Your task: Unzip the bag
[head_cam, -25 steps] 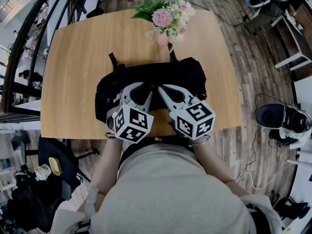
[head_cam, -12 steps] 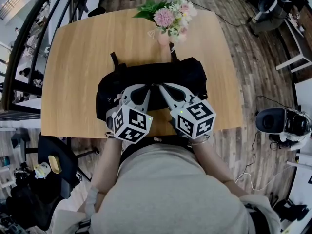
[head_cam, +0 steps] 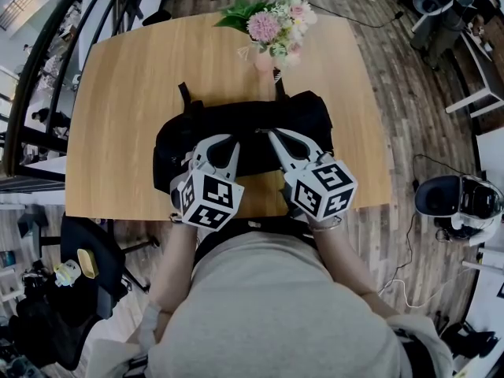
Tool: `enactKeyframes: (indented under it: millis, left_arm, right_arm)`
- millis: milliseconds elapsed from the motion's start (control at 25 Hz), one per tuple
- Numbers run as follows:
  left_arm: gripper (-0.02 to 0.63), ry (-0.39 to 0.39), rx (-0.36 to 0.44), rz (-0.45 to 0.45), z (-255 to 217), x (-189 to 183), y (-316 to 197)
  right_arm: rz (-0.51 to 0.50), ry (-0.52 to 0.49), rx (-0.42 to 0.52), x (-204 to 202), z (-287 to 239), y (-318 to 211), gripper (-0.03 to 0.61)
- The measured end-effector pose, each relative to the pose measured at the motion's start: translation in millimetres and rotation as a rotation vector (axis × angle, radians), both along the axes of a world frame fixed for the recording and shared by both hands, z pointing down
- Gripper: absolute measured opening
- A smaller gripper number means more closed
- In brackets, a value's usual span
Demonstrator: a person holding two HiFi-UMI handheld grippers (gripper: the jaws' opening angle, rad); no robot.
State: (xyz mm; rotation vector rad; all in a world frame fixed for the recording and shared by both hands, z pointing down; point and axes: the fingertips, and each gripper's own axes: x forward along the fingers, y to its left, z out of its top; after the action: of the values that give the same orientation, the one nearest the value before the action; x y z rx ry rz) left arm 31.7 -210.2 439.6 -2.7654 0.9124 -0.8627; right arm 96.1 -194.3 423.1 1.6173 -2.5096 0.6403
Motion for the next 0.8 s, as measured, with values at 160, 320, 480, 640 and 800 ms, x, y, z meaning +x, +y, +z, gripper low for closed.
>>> enactKeyframes:
  millis: [160, 320, 480, 640, 800]
  left_arm:
    - [0.046, 0.006, -0.006, -0.013, 1.1, -1.8, 2.0]
    - [0.046, 0.011, -0.010, -0.020, 1.3, -3.5, 3.4]
    - [0.046, 0.023, -0.020, -0.027, 2.0, -4.1, 3.3]
    - [0.046, 0.061, -0.045, -0.041, 0.7, -5.0, 2.2]
    - [0.046, 0.087, -0.057, -0.058, 1.3, -7.5, 0.3]
  right_arm:
    - [0.039, -0.003, 0.000, 15.0, 1.2, 2.6, 0.011]
    - [0.077, -0.006, -0.001, 29.2, 0.7, 5.4, 0.011]
    - [0.095, 0.002, -0.004, 36.5, 1.0, 7.4, 0.011]
    - [0.110, 0.012, 0.004, 43.5, -2.6, 9.5, 0.011]
    - [0.121, 0.012, 0.010, 48.4, -5.0, 10.3, 0.011]
